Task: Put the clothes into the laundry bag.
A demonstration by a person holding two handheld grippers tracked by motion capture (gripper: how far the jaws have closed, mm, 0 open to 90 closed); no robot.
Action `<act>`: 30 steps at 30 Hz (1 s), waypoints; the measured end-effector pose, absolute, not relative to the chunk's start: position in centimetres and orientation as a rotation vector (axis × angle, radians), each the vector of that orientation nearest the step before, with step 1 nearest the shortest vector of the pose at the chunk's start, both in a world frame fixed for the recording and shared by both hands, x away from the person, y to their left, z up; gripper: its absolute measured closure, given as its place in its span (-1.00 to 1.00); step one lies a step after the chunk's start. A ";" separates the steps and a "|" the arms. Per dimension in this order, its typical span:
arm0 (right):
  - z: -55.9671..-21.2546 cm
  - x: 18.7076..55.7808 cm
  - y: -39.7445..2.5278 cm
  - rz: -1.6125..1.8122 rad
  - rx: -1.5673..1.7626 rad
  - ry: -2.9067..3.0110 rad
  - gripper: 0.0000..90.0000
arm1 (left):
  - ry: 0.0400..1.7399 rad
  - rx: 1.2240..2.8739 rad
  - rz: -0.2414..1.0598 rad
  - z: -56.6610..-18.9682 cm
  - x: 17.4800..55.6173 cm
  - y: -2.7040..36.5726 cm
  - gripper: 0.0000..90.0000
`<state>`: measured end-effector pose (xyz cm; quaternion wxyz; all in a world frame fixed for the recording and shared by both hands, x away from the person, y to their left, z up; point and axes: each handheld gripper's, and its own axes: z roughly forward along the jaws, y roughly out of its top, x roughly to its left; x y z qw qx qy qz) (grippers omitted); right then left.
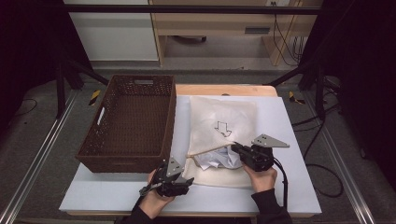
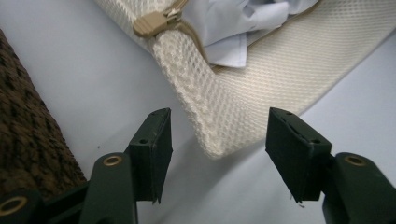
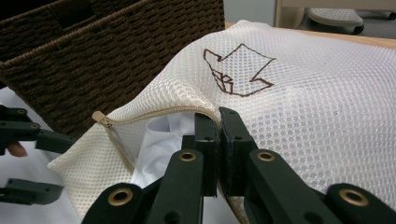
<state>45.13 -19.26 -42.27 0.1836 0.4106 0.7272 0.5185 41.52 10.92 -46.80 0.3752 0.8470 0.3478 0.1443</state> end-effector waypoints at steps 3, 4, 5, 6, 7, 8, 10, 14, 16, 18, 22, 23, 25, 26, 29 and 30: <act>-42.3 45.1 -19.3 1.458 1.151 2.054 0.93 | 0.904 2.140 0.312 -47.3 42.2 11.0 0.15; -42.3 45.1 -19.3 1.459 1.152 2.054 0.93 | 0.899 2.136 0.313 -47.2 42.3 11.1 0.20; -42.3 45.1 -19.3 1.459 1.152 2.056 0.93 | 0.896 2.125 0.305 -47.2 42.4 11.2 0.33; -42.3 45.1 -19.2 1.457 1.152 2.058 0.93 | 0.904 2.111 0.286 -47.2 42.6 11.3 0.41; -42.4 45.2 -19.2 1.458 1.156 2.058 0.93 | 0.912 2.096 0.271 -47.2 42.8 11.3 0.49; -42.4 45.2 -19.1 1.454 1.154 2.061 0.93 | 0.915 2.085 0.264 -47.2 42.9 11.4 0.59; -42.4 45.2 -19.1 1.445 1.149 2.065 0.93 | 0.889 2.099 0.280 -47.1 42.8 11.4 0.81; -42.3 45.0 -19.2 1.448 1.150 2.076 0.92 | 0.843 2.157 0.315 -46.9 41.6 11.3 0.87; -42.4 44.9 -19.1 1.446 1.147 2.088 0.92 | 0.832 2.178 0.326 -46.9 40.9 11.2 0.87; -42.5 44.7 -18.9 1.435 1.127 2.106 0.91 | 0.820 2.200 0.341 -47.0 40.3 11.2 0.86; -42.7 44.2 -18.8 1.423 1.122 2.114 0.81 | 0.819 2.205 0.343 -47.7 40.1 11.5 0.85; -42.7 44.1 -18.8 1.421 1.122 2.112 0.74 | 0.822 2.194 0.340 -47.8 40.2 11.5 0.85; -42.7 43.9 -18.8 1.414 1.112 2.095 0.56 | 0.815 2.199 0.341 -48.0 40.2 11.5 0.85; -42.7 43.7 -18.7 1.401 1.092 2.080 0.43 | 0.810 2.202 0.346 -48.1 40.2 11.5 0.84; -42.7 43.1 -18.7 1.369 1.065 2.043 0.10 | 0.804 2.200 0.353 -48.2 40.2 11.4 0.84; -42.8 43.0 -18.7 1.375 1.074 2.041 0.01 | 0.805 2.198 0.348 -48.2 40.2 11.4 0.83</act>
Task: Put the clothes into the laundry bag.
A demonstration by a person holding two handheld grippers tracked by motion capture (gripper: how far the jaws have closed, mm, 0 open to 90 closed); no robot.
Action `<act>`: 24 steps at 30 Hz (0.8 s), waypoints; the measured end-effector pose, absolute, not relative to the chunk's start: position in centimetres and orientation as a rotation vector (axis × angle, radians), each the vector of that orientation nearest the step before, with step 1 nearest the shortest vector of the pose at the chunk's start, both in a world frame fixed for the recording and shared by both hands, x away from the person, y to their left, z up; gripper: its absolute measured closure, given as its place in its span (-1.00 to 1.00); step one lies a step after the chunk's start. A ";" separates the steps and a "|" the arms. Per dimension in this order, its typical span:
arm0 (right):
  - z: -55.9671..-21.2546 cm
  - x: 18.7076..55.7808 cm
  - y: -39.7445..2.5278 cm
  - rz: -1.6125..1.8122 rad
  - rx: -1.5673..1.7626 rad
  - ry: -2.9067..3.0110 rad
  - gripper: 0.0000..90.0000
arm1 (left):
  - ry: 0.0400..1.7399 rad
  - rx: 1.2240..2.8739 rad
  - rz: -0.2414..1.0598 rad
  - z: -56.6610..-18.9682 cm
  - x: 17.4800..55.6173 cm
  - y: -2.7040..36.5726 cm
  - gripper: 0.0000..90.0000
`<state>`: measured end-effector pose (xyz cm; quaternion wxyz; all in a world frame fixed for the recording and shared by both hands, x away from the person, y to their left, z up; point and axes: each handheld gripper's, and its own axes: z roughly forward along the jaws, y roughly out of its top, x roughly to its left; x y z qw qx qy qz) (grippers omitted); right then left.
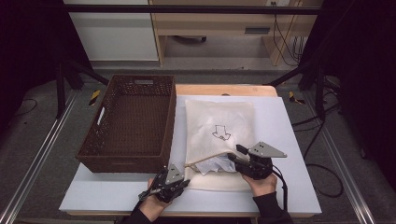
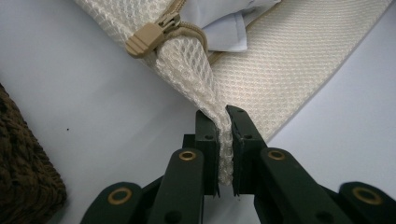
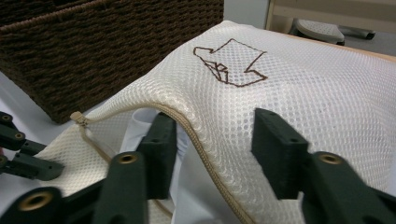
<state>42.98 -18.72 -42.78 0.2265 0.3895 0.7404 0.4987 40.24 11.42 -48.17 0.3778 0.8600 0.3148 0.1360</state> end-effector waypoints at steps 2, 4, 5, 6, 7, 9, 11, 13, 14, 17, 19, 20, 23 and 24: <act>-42.8 42.7 -18.9 1.392 1.098 2.033 -0.09 | 0.804 2.192 0.340 -48.2 40.3 11.5 0.83; -42.8 42.2 -19.2 1.406 1.106 2.037 -0.13 | 0.814 2.191 0.326 -48.2 40.4 11.5 0.83; -42.8 42.0 -19.2 1.407 1.101 2.034 -0.14 | 0.816 2.192 0.318 -48.2 40.4 11.5 0.82; -42.8 41.7 -19.3 1.400 1.100 2.033 -0.14 | 0.818 2.189 0.313 -48.2 40.5 11.5 0.81; -42.9 41.4 -19.3 1.389 1.099 2.040 -0.13 | 0.819 2.187 0.312 -48.2 40.5 11.5 0.81; -42.9 41.0 -19.2 1.374 1.091 2.041 -0.10 | 0.814 2.192 0.321 -48.2 40.4 11.5 0.81; -42.8 40.5 -19.3 1.364 1.079 2.047 0.02 | 0.811 2.194 0.340 -48.2 40.3 11.4 0.81; -42.4 40.0 -19.5 1.370 1.065 2.047 0.10 | 0.810 2.193 0.351 -48.3 40.2 11.3 0.81; -42.1 39.7 -19.7 1.379 1.066 2.041 0.10 | 0.812 2.192 0.349 -48.3 40.2 11.3 0.81; -41.6 38.7 -20.3 1.421 1.059 2.035 0.25 | 0.812 2.193 0.338 -48.2 40.3 11.4 0.81; -41.7 38.3 -20.3 1.418 1.068 2.061 0.35 | 0.814 2.194 0.336 -48.2 40.3 11.3 0.80; -42.1 38.2 -20.1 1.401 1.070 2.084 0.43 | 0.813 2.194 0.336 -48.2 40.3 11.3 0.80; -43.6 38.9 -19.6 1.292 1.101 2.140 0.65 | 0.809 2.196 0.333 -48.2 40.4 11.4 0.80; -44.1 39.2 -19.4 1.267 1.128 2.153 0.72 | 0.808 2.196 0.331 -48.2 40.4 11.4 0.80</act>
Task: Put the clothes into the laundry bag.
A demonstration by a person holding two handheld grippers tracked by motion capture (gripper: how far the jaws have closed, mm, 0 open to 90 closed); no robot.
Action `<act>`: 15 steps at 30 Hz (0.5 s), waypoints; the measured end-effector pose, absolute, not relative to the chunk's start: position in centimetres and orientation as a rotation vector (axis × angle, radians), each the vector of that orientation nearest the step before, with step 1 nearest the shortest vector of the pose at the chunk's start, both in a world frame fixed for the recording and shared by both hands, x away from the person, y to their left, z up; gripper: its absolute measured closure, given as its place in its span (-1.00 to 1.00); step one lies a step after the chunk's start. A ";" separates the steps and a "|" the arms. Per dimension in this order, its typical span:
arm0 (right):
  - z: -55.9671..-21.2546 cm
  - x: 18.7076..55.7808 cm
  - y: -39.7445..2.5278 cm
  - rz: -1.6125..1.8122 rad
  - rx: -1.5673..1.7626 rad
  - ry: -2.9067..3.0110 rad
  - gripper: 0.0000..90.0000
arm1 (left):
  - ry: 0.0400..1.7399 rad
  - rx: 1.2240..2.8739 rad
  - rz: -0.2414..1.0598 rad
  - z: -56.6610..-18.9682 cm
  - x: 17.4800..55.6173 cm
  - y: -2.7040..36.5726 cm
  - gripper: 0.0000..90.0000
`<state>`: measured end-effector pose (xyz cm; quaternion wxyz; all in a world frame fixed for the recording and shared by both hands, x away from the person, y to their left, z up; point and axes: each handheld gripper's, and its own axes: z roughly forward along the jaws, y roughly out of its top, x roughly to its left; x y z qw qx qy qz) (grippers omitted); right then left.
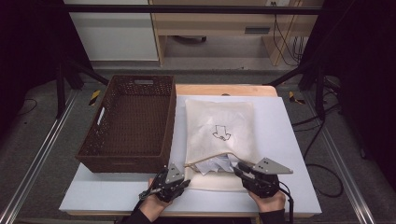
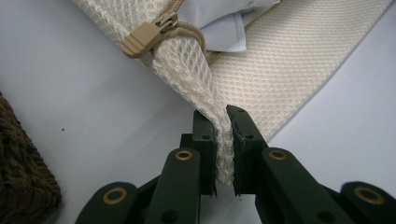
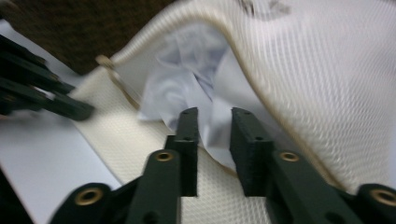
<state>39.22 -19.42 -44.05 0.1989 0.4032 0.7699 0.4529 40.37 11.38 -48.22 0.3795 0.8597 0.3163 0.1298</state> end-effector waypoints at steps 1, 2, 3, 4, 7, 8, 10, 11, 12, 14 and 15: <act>-44.5 39.6 -19.3 1.247 1.133 2.165 0.77 | 0.808 2.196 0.327 -48.2 40.4 11.4 0.80; -44.9 39.9 -19.2 1.214 1.143 2.166 0.84 | 0.808 2.196 0.325 -48.2 40.4 11.4 0.80; -45.3 40.2 -19.1 1.177 1.162 2.180 0.91 | 0.807 2.197 0.324 -48.2 40.4 11.4 0.80; -45.7 40.6 -18.9 1.143 1.166 2.193 0.95 | 0.807 2.197 0.322 -48.2 40.4 11.4 0.80; -46.3 41.7 -18.6 1.078 1.174 2.192 1.00 | 0.808 2.197 0.327 -48.2 40.4 11.4 0.80; -46.4 42.0 -18.4 1.069 1.184 2.188 1.00 | 0.808 2.197 0.328 -48.2 40.4 11.4 0.80; -46.6 42.6 -17.9 1.009 1.187 2.185 1.00 | 0.808 2.199 0.323 -48.2 40.4 11.4 0.80; -46.6 42.9 -17.6 0.987 1.182 2.186 1.00 | 0.809 2.201 0.321 -48.2 40.5 11.4 0.80; -46.7 43.2 -17.3 0.963 1.166 2.186 1.00 | 0.809 2.202 0.319 -48.2 40.5 11.4 0.80; -46.9 43.8 -16.7 0.929 1.150 2.173 1.00 | 0.809 2.201 0.317 -48.2 40.5 11.4 0.80; -46.9 44.1 -16.5 0.933 1.152 2.169 1.00 | 0.810 2.201 0.317 -48.2 40.5 11.4 0.80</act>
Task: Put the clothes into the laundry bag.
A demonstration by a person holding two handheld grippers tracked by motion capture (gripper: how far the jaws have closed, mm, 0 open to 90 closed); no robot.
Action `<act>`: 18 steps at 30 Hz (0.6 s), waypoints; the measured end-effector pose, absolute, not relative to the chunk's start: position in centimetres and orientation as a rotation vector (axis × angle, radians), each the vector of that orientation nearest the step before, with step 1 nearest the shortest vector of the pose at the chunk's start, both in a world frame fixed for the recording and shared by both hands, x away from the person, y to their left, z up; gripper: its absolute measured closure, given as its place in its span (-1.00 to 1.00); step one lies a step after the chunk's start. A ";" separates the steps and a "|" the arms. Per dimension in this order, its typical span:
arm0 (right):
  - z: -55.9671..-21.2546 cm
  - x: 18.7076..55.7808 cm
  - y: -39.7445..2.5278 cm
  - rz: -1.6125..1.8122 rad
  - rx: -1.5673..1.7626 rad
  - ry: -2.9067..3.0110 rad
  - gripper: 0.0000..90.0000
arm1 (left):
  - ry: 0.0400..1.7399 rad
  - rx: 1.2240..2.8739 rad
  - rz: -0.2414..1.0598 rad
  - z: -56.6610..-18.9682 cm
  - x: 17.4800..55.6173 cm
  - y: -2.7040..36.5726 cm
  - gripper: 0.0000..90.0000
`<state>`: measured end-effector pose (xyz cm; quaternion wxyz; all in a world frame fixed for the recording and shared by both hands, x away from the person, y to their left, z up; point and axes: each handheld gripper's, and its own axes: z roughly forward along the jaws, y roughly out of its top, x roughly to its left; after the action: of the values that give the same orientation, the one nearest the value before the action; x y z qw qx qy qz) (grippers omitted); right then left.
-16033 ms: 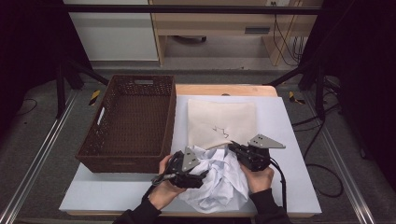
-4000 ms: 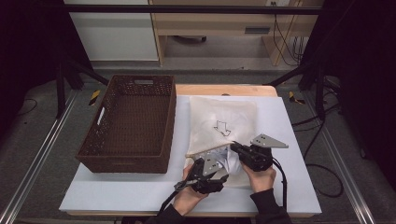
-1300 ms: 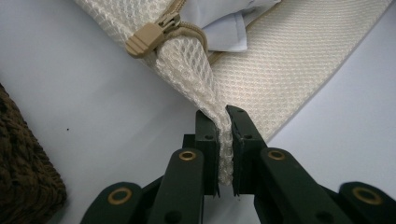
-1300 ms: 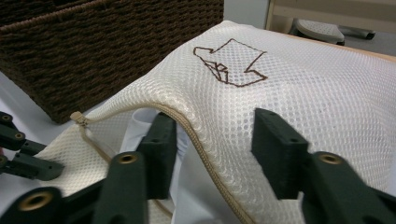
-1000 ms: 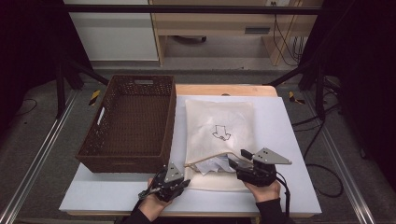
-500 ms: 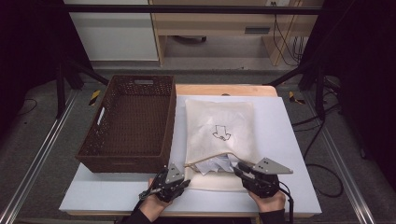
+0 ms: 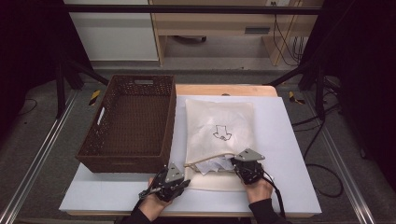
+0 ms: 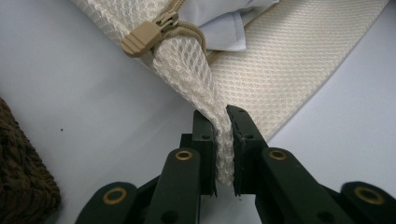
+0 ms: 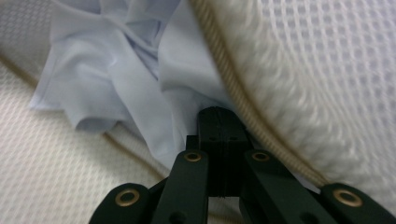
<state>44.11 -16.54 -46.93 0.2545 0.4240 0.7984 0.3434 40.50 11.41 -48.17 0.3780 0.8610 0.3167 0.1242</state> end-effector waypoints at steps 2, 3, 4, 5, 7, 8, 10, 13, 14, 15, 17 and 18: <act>-47.1 44.7 -16.5 0.954 1.169 2.150 1.00 | 0.809 2.202 0.318 -48.2 40.5 11.4 0.80; -47.2 45.1 -16.4 0.962 1.194 2.137 1.00 | 0.810 2.201 0.316 -48.2 40.5 11.4 0.80; -47.2 45.4 -16.4 0.972 1.213 2.129 1.00 | 0.811 2.200 0.315 -48.2 40.5 11.4 0.80; -47.3 45.7 -16.4 0.980 1.219 2.122 1.00 | 0.812 2.200 0.314 -48.2 40.5 11.4 0.80; -47.4 46.1 -16.2 0.970 1.207 2.106 1.00 | 0.813 2.199 0.314 -48.2 40.5 11.4 0.80; -47.5 46.4 -16.0 0.968 1.211 2.093 1.00 | 0.812 2.200 0.313 -48.2 40.5 11.4 0.80; -47.7 46.9 -15.8 0.967 1.212 2.075 1.00 | 0.812 2.204 0.311 -48.1 40.6 11.5 0.80; -48.2 47.5 -15.6 0.970 1.219 2.028 1.00 | 0.811 2.207 0.310 -48.1 40.6 11.5 0.80; -48.4 47.7 -15.6 0.968 1.224 2.021 1.00 | 0.812 2.206 0.310 -48.1 40.6 11.5 0.80; -48.5 47.8 -15.6 0.964 1.227 2.017 0.99 | 0.812 2.206 0.310 -48.1 40.6 11.5 0.80; -48.4 47.6 -15.7 0.970 1.222 2.021 0.91 | 0.811 2.206 0.309 -48.1 40.6 11.5 0.80; -48.3 47.5 -15.7 0.972 1.217 2.026 0.86 | 0.811 2.205 0.309 -48.1 40.6 11.5 0.80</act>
<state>47.54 -15.71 -48.29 0.2891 0.4558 0.7590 0.3641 40.59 11.47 -48.12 0.3763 0.8621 0.3171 0.1208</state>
